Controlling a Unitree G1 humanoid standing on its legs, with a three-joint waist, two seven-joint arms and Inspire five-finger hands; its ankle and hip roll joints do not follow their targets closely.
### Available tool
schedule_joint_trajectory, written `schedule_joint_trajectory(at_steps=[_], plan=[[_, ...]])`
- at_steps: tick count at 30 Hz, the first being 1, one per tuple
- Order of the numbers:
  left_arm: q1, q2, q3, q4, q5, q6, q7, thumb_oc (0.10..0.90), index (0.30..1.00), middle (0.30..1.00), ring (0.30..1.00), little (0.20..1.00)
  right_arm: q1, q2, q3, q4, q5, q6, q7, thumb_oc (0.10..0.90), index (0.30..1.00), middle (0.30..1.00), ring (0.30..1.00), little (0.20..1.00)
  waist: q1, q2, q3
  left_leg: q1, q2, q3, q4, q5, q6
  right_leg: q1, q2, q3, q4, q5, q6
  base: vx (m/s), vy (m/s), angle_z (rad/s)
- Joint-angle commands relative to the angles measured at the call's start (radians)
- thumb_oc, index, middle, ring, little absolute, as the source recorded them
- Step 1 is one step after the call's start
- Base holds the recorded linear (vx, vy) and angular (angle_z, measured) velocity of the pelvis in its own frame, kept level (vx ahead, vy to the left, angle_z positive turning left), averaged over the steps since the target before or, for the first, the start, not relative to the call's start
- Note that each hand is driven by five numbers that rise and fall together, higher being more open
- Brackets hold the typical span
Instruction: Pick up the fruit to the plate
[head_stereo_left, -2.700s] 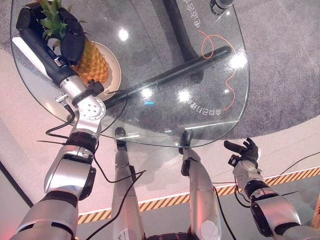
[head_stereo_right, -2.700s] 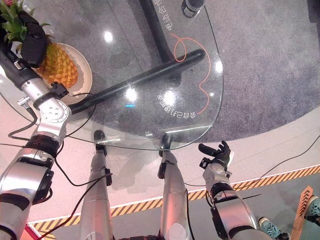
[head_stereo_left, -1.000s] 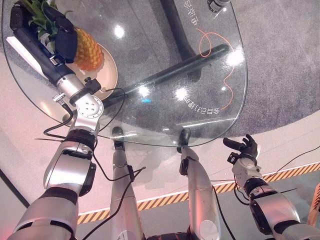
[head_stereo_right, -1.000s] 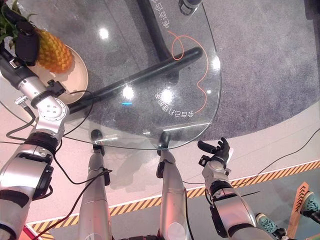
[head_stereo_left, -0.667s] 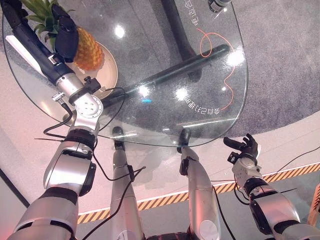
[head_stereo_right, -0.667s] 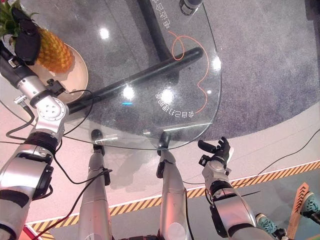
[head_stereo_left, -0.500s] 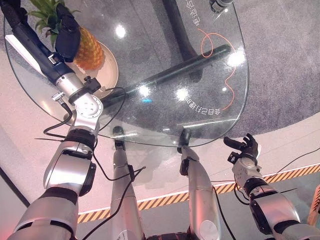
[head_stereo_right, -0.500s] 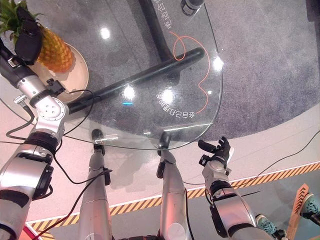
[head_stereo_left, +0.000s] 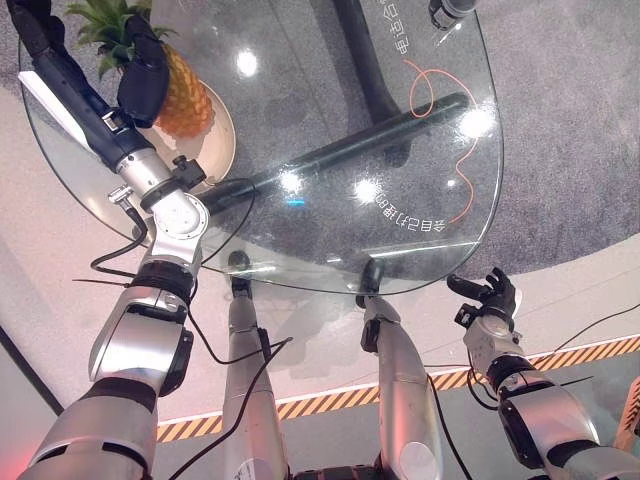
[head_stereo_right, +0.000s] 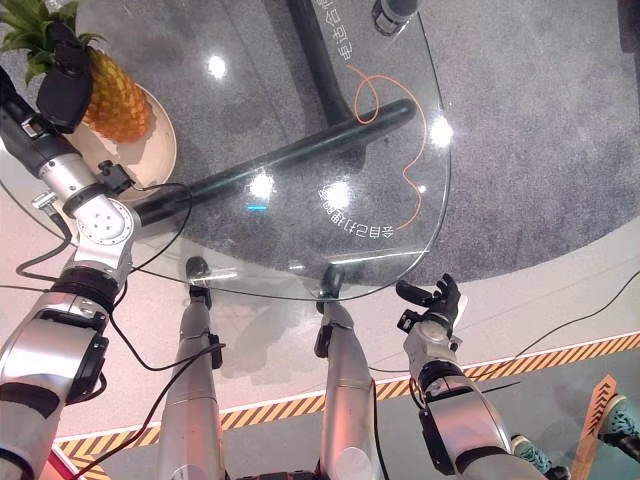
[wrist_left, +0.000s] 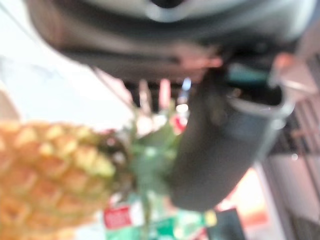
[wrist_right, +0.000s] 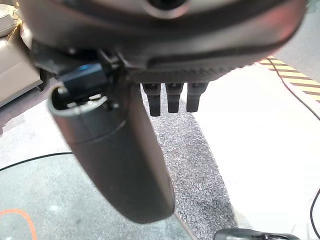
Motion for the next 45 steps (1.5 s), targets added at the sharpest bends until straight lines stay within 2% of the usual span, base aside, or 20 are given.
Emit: schedule_joint_trajectory(at_steps=[1,22,45], plan=[[-0.022,0.024,0.037,-0.062,0.003,-0.087,-0.003,0.8,0.9,0.9,0.9,0.9,0.033,-0.021,-0.02,0.015,0.031,-0.036,-0.04,0.8,0.9,0.9,0.9,0.9,0.027,-0.045,-0.023,-0.016,-0.056,0.008,0.133,-0.155,0.069,0.034,0.062,0.043,-0.034,0.048,-0.007,0.0,0.0,0.0],[0.05,0.004,0.057,-0.107,-0.001,-0.093,0.014,0.8,0.9,0.9,0.9,0.9,0.041,-0.02,-0.032,0.011,0.03,-0.045,-0.044,0.8,0.9,0.9,0.9,0.9,0.047,-0.04,-0.023,-0.016,-0.063,-0.004,0.132,-0.154,0.07,0.039,0.056,0.03,-0.034,0.048,-0.005,0.0,0.0,0.0],[0.165,-0.022,0.066,-0.129,-0.034,-0.069,-0.081,0.8,0.9,0.9,0.9,0.9,0.045,-0.027,-0.054,0.012,0.039,-0.048,-0.042,0.8,0.9,0.9,0.9,0.9,0.07,-0.025,-0.023,-0.012,-0.071,-0.017,0.122,-0.142,0.072,0.046,0.048,0.019,-0.038,0.053,-0.005,0.0,0.0,0.0]])
